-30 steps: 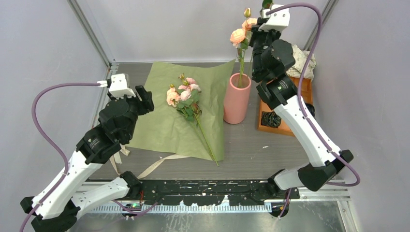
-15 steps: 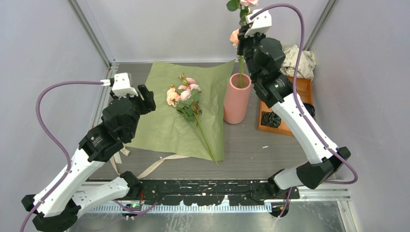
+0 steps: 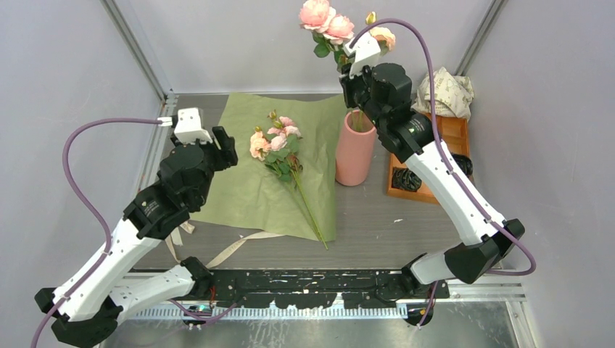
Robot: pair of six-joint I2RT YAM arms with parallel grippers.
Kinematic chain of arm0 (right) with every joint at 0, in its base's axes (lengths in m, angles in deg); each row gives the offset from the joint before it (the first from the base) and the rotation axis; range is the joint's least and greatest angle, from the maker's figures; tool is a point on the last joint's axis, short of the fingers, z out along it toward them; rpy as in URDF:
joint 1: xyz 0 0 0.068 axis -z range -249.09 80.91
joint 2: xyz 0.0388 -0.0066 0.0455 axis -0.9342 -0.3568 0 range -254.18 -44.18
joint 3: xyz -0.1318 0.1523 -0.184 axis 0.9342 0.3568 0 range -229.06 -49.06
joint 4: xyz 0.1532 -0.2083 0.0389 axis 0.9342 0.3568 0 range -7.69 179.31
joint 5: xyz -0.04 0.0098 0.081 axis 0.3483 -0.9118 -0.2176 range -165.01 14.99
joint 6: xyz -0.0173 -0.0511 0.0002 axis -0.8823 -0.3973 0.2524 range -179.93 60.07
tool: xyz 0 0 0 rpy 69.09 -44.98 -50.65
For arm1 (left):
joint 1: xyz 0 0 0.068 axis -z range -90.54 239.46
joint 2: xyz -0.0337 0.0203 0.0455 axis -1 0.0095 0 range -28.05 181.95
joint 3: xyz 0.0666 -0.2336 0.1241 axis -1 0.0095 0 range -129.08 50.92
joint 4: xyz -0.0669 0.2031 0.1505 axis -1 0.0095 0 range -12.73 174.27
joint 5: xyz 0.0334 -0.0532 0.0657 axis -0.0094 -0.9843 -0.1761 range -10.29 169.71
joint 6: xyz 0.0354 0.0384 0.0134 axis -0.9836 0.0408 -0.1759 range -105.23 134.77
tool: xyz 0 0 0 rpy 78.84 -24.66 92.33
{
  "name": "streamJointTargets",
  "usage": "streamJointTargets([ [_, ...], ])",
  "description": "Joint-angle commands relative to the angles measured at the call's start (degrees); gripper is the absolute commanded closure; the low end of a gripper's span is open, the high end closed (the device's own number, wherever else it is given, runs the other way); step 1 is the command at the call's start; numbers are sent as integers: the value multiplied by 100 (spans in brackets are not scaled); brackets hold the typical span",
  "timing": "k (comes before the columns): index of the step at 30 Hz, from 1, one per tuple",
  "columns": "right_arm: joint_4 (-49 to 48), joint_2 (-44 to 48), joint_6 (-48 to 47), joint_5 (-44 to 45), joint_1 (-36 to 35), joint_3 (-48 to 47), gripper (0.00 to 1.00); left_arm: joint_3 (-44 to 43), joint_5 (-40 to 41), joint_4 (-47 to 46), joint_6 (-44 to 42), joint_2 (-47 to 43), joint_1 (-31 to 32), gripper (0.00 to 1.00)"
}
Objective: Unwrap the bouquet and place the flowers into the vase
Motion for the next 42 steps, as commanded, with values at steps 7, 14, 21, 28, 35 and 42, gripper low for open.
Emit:
streamJointTargets([
  [7,206,334,-58,210,12,326,39,-95,-121,-405,95,131,7,37],
  [14,-353,706,-20,833,11,807,0,-180,-227,-433,173,398,6,36],
  [21,-851,1250,190,1508,11,1165,0,-410,-729,-432,118,906,7,20],
  [28,-976,1772,611,1627,11,1278,1,-221,-1305,-927,669,1205,-1,2],
  [35,-883,2085,1540,1101,12,1317,0,-295,-2411,-873,1746,1829,-657,0],
  [42,661,1576,2859,512,7,546,0,-980,-2696,2,2661,3207,-1061,9],
])
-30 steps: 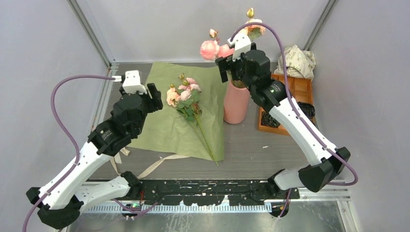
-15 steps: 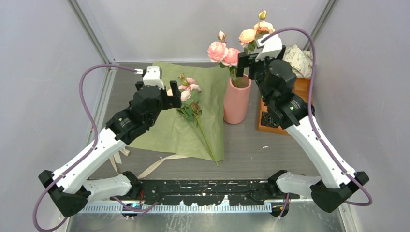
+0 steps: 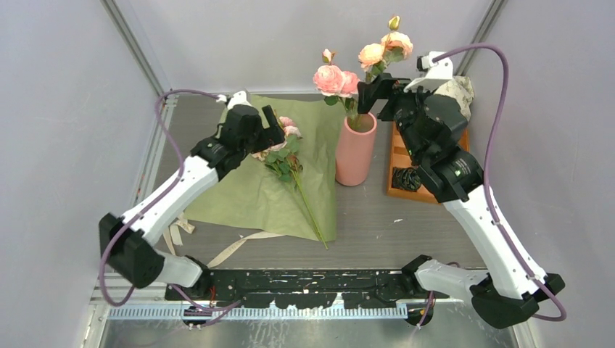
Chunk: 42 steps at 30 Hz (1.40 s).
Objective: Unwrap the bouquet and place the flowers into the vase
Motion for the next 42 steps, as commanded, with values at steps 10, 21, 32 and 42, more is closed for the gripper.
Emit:
streamJointTargets([
  [10,1320,-761,1456,-1162,-11,-215,1,42,-1230,892,2152,1648,-430,35],
  [21,1272,-736,1469,-1081,-16,31,0,376,-2072,646,2442,2565,-560,61],
  [32,1260,-728,1495,-1186,-13,47,1,485,-1997,374,2452,2757,-537,59],
  [42,1238,-728,1522,-1340,-14,-3,0,376,-1739,603,2435,2045,-370,59],
])
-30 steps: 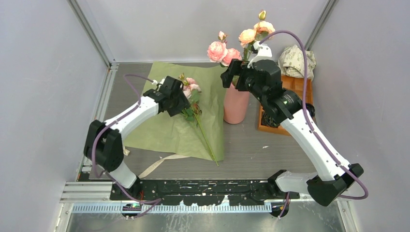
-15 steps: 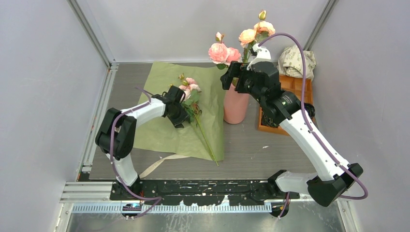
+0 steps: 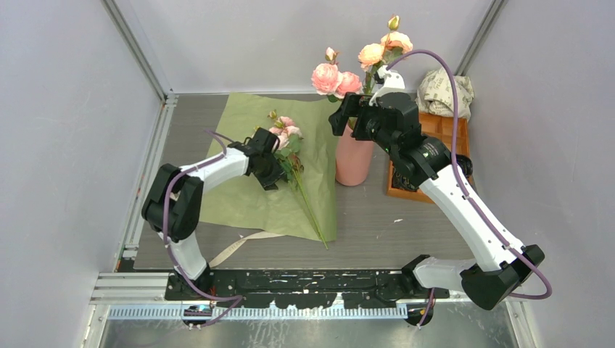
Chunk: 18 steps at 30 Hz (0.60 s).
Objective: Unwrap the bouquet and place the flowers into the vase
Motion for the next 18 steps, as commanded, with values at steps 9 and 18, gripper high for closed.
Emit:
streamJointTargets([
  [9,-271,153,71,-108,-14,-65,0,-37,217,-5,107,-493,119,59],
  [18,-289,280,56,-41,-16,23,1,-197,221,-105,87,14,213,59],
])
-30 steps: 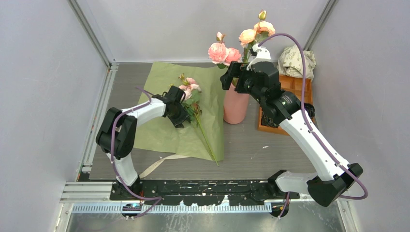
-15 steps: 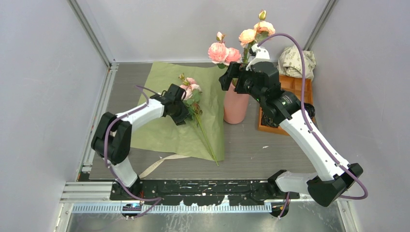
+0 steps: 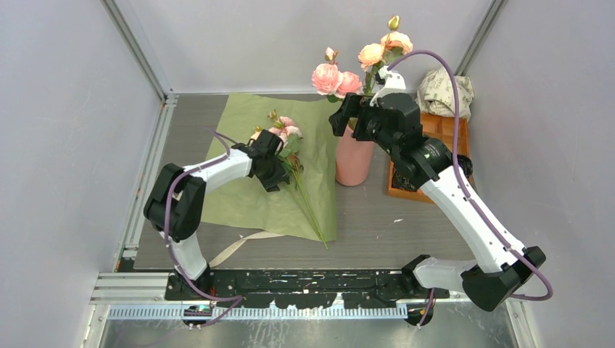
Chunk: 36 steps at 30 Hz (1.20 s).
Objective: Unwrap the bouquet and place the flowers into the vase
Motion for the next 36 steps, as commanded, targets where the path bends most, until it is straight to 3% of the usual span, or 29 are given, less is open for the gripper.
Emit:
streamJointTargets([
  [1,-294,243,40,4,-11,17,1,-211,58,-188,-7,183,51,59],
  [11,-310,235,38,-35,-16,36,0,-310,201,-332,-128,391,48,61],
  [12,-313,239,40,-52,-11,33,0,-272,209,-358,-142,373,51,64],
  [16,-342,273,44,-73,-16,47,1,-204,331,-351,-276,219,47,92],
  [18,-362,295,53,-71,-15,61,1,-212,433,-293,-369,99,41,97],
  [26,-376,363,74,-56,-13,95,1,-290,1022,103,-816,-781,41,100],
  [36,-418,381,81,-51,-16,115,1,-700,2469,984,-1789,-2527,37,100],
])
